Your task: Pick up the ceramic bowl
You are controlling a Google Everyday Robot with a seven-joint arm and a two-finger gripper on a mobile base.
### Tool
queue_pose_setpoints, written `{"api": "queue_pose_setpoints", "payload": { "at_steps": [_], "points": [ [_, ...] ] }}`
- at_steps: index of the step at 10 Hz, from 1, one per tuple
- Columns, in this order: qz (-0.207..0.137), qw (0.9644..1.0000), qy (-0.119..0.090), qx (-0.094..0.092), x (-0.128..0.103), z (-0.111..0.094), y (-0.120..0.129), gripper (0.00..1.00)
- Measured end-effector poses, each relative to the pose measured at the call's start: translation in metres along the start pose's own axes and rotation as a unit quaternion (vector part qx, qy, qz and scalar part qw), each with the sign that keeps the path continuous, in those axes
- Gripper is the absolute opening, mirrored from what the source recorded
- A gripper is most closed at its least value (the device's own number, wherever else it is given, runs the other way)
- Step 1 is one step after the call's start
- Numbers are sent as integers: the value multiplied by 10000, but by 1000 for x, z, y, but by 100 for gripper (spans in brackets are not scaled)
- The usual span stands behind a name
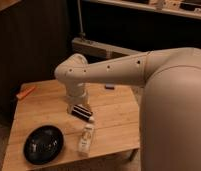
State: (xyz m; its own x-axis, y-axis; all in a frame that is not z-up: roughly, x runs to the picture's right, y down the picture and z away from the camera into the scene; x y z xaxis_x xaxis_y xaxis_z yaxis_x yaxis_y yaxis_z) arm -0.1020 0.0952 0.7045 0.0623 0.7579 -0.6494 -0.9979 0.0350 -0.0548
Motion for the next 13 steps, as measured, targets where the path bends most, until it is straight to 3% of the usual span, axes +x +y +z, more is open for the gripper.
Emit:
{"api": "queue_pose_setpoints", "payload": {
  "at_steps": [6, 8, 9, 10, 11, 13],
  "points": [
    [-1, 10000, 0, -6, -2, 0, 1, 65],
    [-244, 9992, -65, -325, -18, -6, 9, 65],
    [-421, 9971, -92, -628, -26, -8, 19, 65],
    [-732, 9899, -111, -1209, -41, -9, 37, 65],
    [-1013, 9781, -51, -1816, -53, -9, 57, 65],
    [-1399, 9476, 185, -2865, -73, -1, 76, 65]
  ]
}}
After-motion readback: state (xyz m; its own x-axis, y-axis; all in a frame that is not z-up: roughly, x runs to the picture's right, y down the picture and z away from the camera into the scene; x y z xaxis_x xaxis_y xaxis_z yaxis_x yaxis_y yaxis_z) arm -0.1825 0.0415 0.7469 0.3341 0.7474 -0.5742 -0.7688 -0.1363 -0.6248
